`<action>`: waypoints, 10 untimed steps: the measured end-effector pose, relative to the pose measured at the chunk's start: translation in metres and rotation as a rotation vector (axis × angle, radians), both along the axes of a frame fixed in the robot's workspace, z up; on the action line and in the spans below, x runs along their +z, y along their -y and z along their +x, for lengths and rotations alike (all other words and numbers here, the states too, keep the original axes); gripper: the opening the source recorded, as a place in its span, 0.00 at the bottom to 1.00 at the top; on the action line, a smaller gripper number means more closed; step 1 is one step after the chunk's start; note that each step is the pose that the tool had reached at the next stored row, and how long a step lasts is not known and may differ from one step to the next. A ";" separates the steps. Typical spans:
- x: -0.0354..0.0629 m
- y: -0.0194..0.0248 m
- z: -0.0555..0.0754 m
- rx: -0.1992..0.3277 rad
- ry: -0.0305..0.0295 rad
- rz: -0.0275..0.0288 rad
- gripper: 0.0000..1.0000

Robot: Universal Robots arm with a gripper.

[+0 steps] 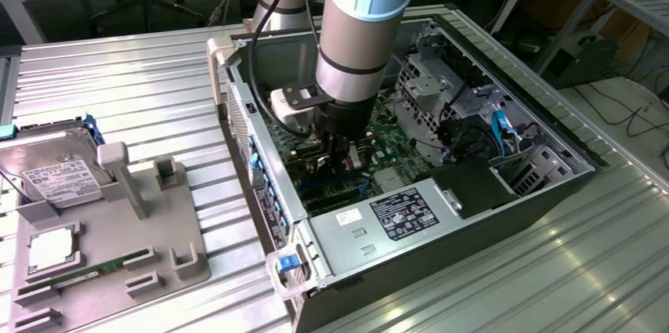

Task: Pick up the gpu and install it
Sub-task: 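Insert the gpu into the slot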

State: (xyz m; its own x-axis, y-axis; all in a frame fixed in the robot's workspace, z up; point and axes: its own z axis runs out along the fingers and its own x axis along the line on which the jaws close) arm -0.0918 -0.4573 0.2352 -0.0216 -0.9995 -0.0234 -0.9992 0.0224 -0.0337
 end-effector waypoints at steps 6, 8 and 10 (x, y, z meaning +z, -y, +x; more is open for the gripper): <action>0.0015 0.0000 0.000 0.000 0.0016 0.0012 0.29; 0.0027 -0.0001 0.000 0.000 0.0020 0.0010 0.36; 0.0038 -0.0001 0.000 0.000 0.0023 0.0007 0.36</action>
State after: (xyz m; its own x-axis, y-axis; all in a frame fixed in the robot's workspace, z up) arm -0.0919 -0.4572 0.2390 -0.0216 -0.9995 -0.0242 -0.9991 0.0225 -0.0359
